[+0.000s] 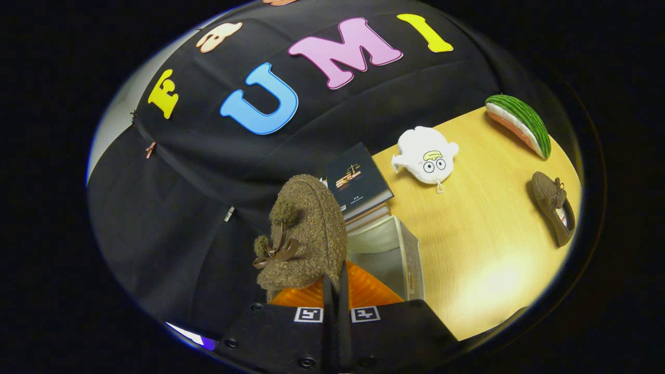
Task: Open the storage box then place both shoes into the box .Put the left shoe in first, then the right shoe, with the right side of both shoes facing outward in a uniform manner.
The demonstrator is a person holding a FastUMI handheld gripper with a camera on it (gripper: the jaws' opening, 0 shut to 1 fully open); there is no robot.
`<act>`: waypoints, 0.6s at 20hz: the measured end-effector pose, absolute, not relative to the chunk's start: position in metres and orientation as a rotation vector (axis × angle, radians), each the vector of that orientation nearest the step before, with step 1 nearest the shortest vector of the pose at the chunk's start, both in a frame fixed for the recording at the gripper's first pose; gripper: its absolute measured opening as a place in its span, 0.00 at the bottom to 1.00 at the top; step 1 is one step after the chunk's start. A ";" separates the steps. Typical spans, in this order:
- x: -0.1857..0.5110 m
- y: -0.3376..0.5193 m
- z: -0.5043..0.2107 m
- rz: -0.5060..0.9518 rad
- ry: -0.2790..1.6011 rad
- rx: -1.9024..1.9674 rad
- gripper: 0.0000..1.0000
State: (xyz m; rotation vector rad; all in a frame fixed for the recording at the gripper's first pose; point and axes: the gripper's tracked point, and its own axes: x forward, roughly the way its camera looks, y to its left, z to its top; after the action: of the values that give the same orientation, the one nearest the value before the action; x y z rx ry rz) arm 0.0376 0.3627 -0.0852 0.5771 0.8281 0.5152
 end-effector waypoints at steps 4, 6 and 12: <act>0.028 0.393 -0.113 0.492 0.878 0.576 0.05; 0.022 0.402 -0.130 0.480 0.910 0.549 0.05; 0.012 0.406 -0.172 0.435 0.968 0.520 0.05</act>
State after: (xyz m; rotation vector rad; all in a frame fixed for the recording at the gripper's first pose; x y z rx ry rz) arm 0.0117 0.4057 -0.1719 0.5196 0.9680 0.4345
